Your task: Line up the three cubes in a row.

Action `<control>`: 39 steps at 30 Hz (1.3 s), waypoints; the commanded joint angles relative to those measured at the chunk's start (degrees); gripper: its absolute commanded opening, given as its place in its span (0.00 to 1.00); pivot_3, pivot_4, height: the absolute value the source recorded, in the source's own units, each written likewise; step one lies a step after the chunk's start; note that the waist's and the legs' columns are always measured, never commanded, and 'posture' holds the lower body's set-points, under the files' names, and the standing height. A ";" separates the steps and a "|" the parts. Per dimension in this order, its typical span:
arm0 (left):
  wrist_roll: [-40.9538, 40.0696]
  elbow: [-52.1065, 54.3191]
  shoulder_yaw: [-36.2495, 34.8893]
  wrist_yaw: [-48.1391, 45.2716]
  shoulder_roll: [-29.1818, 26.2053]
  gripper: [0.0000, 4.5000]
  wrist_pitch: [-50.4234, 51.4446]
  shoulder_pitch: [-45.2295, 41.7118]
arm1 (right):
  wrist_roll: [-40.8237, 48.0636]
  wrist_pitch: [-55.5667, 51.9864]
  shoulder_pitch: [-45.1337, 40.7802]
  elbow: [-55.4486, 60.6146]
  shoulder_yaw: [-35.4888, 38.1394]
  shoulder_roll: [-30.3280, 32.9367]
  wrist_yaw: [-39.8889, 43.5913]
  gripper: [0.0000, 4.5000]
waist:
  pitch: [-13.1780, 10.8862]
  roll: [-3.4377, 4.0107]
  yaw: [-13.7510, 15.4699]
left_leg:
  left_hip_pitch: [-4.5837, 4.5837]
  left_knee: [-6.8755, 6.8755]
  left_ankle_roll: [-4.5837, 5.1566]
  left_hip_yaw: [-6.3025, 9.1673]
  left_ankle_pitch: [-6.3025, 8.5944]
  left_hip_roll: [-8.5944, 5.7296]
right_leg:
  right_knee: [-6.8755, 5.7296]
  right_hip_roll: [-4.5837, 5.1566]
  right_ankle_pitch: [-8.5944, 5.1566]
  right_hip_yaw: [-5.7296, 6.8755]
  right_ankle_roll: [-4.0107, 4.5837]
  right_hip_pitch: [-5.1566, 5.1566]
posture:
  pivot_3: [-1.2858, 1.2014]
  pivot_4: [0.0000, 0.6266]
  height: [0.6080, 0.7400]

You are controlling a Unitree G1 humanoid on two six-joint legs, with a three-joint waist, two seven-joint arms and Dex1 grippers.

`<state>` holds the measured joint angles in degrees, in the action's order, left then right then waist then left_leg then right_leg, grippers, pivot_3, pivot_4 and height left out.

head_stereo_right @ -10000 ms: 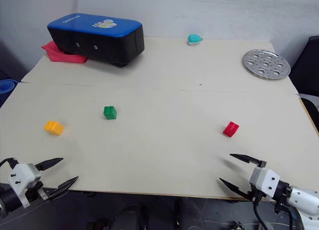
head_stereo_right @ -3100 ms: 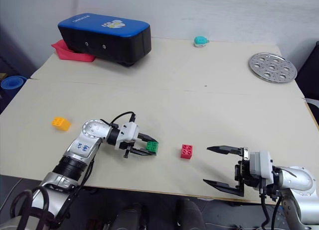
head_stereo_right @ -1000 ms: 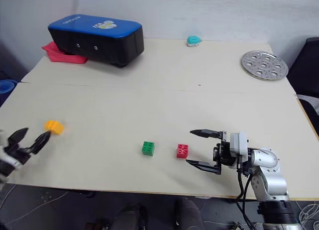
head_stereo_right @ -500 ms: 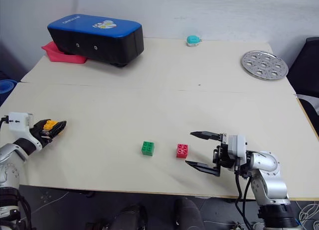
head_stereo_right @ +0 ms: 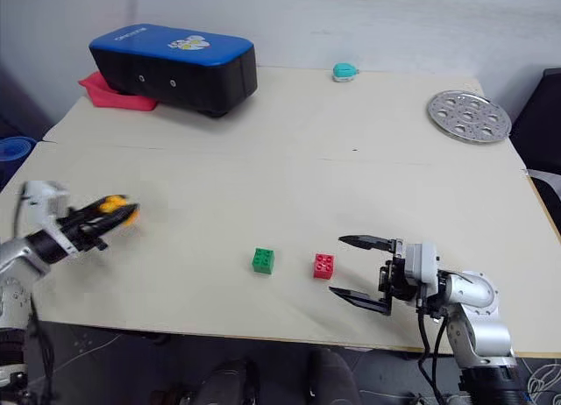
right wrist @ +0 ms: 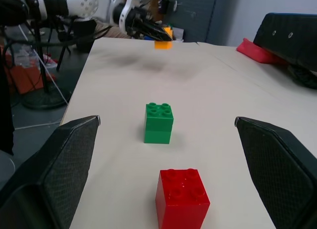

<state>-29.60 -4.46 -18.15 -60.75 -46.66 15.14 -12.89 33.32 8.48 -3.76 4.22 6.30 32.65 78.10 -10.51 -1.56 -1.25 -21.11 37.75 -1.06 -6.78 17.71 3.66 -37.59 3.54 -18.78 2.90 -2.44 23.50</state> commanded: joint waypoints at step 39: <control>9.24 -28.63 24.76 -30.01 0.95 0.91 -31.67 -20.05 | 3.14 -3.00 5.63 7.24 5.46 4.88 -0.46 1.00 | 0.00 0.19 -0.41 | -0.06 0.30 0.10 -0.11 0.00 0.09 | -0.17 -0.27 -0.02 -0.13 -0.04 0.09 | 0.52 0.24 1.00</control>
<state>-18.24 -35.96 9.64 -86.08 -43.32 -16.96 -34.25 35.37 4.41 2.03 11.04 10.52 37.54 76.90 -10.51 -1.37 -1.67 -21.17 38.04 -0.96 -6.89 17.72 3.77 -37.77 3.25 -18.80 2.77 -2.48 23.60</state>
